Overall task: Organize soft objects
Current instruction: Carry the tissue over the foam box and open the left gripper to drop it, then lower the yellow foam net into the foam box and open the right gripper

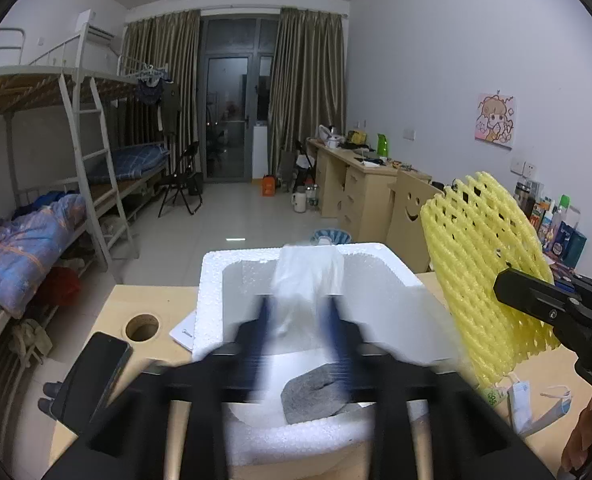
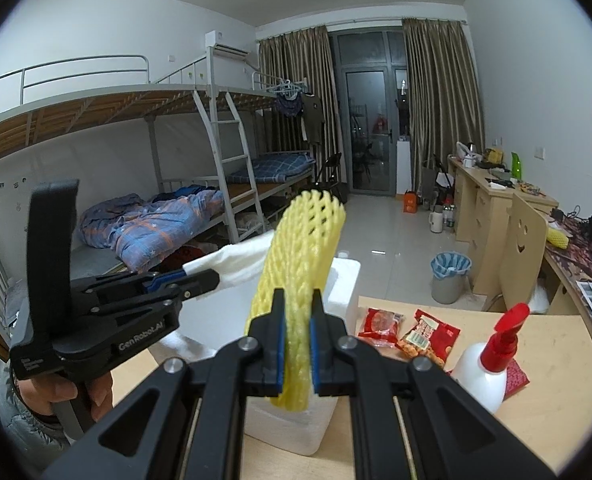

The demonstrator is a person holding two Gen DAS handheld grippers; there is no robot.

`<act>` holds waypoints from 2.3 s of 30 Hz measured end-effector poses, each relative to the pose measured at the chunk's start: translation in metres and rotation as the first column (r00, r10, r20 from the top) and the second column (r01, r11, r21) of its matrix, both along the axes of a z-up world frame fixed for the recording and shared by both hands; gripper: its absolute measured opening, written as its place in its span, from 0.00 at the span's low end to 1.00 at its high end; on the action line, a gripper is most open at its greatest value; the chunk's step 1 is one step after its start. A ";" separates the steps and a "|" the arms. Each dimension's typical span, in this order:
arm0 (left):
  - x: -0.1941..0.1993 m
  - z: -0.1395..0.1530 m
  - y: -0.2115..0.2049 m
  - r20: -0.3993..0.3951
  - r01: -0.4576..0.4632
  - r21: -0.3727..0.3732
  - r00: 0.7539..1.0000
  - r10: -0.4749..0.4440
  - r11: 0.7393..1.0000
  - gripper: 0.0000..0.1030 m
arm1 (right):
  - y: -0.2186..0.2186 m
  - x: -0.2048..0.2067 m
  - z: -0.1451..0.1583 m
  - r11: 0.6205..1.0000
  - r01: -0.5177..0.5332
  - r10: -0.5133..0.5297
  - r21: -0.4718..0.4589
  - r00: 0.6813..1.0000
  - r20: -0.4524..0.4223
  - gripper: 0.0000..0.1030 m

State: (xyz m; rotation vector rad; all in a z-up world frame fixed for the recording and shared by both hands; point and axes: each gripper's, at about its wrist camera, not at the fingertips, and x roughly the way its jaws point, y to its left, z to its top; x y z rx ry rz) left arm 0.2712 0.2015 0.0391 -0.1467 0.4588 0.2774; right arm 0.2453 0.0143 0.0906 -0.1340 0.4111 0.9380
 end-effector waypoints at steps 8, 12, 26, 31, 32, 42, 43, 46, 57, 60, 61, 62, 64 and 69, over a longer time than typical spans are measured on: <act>-0.013 0.005 -0.006 0.047 -0.053 0.069 0.998 0.050 0.996 0.94 | 0.002 0.004 -0.002 1.000 0.000 0.000 -0.001 1.000 0.003 0.12; -0.017 0.006 -0.006 0.050 -0.060 0.084 0.997 0.056 0.995 0.94 | 0.003 0.002 -0.004 1.000 -0.005 0.005 -0.003 1.000 0.007 0.12; -0.049 0.019 0.002 0.094 -0.114 0.132 0.990 0.103 0.985 0.95 | 0.023 0.001 -0.003 1.000 -0.027 0.027 -0.014 0.999 0.017 0.12; -0.061 0.022 0.011 0.111 -0.144 0.119 0.985 0.131 0.982 0.97 | 0.033 0.006 -0.002 0.999 -0.026 0.027 -0.026 0.999 0.019 0.12; -0.063 0.023 0.012 0.112 -0.151 0.122 0.984 0.137 0.981 0.97 | 0.036 0.007 -0.002 0.999 -0.028 0.029 -0.031 0.999 0.023 0.12; -0.079 0.025 0.023 0.143 -0.214 0.102 0.969 0.199 0.971 1.00 | 0.053 0.022 -0.010 0.998 -0.034 0.034 -0.059 0.999 0.003 0.12; -0.080 0.025 0.024 0.145 -0.219 0.100 0.968 0.203 0.971 1.00 | 0.053 0.021 -0.011 0.998 -0.033 0.033 -0.061 0.999 0.001 0.12; -0.082 0.025 0.026 0.144 -0.222 0.090 0.968 0.208 0.971 1.00 | 0.058 0.021 -0.011 0.997 -0.031 0.031 -0.066 0.999 -0.008 0.13; -0.089 0.028 0.027 0.151 -0.235 0.066 0.963 0.223 0.970 1.00 | 0.052 0.013 -0.004 0.998 0.041 -0.039 -0.056 0.998 0.045 0.93; -0.089 0.028 0.025 0.145 -0.232 0.070 0.965 0.220 0.970 1.00 | 0.051 0.012 -0.003 0.998 0.036 -0.033 -0.060 0.998 0.047 0.93; -0.089 0.028 0.024 0.145 -0.232 0.071 0.965 0.220 0.970 1.00 | 0.050 0.011 -0.003 0.997 0.036 -0.033 -0.062 0.998 0.049 0.93; -0.089 0.028 0.024 0.146 -0.231 0.073 0.965 0.219 0.970 1.00 | 0.052 0.011 -0.003 0.997 0.036 -0.032 -0.064 0.998 0.050 0.93; -0.090 0.028 0.024 0.145 -0.231 0.077 0.965 0.219 0.970 1.00 | 0.051 0.011 -0.001 0.997 0.030 -0.027 -0.064 0.998 0.051 0.93; -0.095 0.029 0.021 0.152 -0.229 0.071 0.964 0.216 0.971 1.00 | 0.045 0.008 0.001 0.998 0.035 -0.032 -0.061 0.998 0.061 0.93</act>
